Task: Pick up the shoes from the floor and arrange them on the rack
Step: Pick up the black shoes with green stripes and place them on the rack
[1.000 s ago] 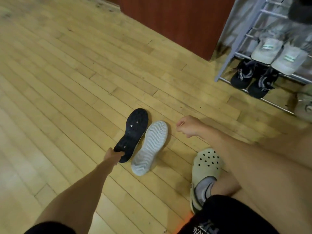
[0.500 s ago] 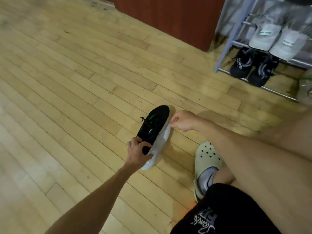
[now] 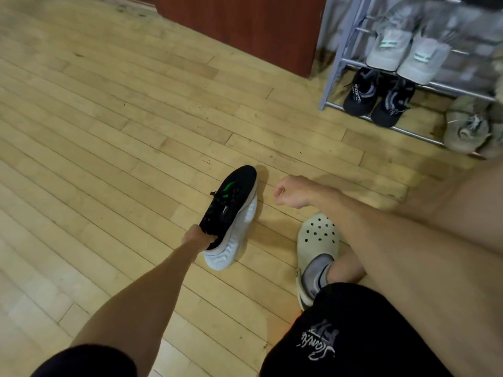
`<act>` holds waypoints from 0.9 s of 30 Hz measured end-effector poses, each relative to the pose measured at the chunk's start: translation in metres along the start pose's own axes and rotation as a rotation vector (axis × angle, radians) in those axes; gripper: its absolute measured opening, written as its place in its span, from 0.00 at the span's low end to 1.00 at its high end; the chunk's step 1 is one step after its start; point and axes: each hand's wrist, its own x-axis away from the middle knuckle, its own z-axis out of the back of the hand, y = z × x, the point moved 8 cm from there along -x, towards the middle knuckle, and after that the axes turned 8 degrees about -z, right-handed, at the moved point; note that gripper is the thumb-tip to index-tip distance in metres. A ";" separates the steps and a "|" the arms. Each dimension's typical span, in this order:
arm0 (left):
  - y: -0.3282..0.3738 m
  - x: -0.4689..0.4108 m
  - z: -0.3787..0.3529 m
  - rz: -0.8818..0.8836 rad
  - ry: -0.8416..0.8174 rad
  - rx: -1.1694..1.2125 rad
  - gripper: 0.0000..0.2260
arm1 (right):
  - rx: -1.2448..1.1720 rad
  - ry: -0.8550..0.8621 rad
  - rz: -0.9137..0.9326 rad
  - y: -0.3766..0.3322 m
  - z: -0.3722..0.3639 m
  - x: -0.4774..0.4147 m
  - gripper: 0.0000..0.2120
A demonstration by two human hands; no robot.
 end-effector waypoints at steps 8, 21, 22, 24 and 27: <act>0.047 0.031 0.025 -0.034 -0.206 0.257 0.12 | -0.028 -0.025 -0.007 -0.020 0.006 0.014 0.16; 0.222 0.121 0.081 -0.377 -0.218 0.613 0.11 | -0.484 0.134 -0.030 -0.005 0.115 0.079 0.30; 0.243 0.130 0.084 -0.419 -0.232 0.607 0.12 | -0.535 0.155 -0.013 -0.002 0.131 0.088 0.29; 0.284 0.149 0.091 -0.510 -0.245 0.575 0.11 | -0.605 0.245 0.012 0.011 0.165 0.104 0.24; 0.342 0.173 0.104 -0.634 -0.227 0.485 0.10 | -0.784 0.336 0.030 0.044 0.214 0.121 0.17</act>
